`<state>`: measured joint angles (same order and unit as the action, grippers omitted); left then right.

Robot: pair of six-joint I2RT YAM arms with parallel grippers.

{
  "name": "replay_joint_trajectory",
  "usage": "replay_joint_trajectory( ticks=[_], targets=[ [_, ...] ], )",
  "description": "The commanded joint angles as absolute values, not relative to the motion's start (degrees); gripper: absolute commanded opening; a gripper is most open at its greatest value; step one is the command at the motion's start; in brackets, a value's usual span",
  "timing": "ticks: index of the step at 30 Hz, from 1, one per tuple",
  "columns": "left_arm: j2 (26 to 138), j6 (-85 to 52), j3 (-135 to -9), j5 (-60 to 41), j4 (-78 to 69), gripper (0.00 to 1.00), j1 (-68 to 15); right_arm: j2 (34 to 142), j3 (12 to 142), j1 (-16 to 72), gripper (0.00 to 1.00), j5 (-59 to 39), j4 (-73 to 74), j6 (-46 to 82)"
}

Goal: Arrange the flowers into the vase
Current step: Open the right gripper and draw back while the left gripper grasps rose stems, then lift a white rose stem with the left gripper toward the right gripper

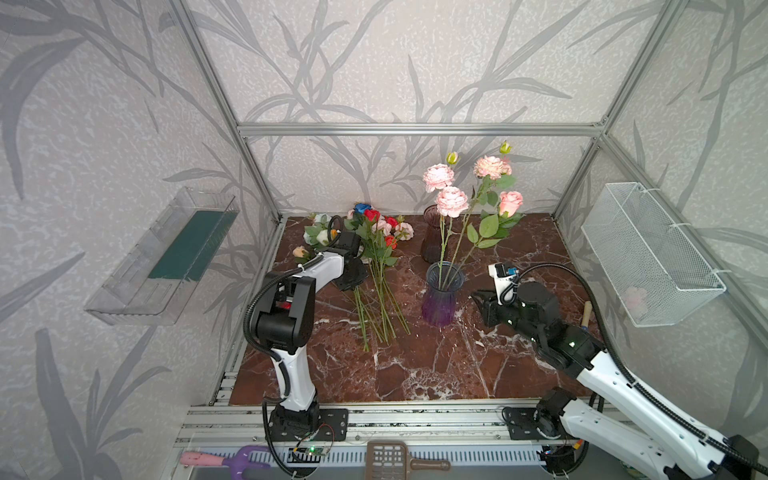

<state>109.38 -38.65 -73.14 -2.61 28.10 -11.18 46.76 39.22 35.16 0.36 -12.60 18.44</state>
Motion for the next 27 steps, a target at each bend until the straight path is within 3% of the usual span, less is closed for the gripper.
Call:
replay_joint_trajectory(
  ticks=[1,8,22,27],
  targets=[
    [109.3,-38.8,-75.0,-1.1,28.9,0.04,-11.1,45.7,38.7,34.9,0.22,-0.9,-10.7,19.0],
    [104.1,-37.3,-74.8,-2.8,30.6,0.01,-11.1,45.8,38.5,34.5,0.22,-1.7,-9.9,19.4],
    [93.2,-34.5,-74.5,-7.9,34.1,0.07,-11.1,46.1,39.0,34.3,0.22,-2.4,-9.8,20.0],
    [89.6,-34.4,-70.6,-8.8,31.3,0.01,-11.1,45.6,39.5,34.4,0.21,-2.4,-10.5,20.3]
  ],
)
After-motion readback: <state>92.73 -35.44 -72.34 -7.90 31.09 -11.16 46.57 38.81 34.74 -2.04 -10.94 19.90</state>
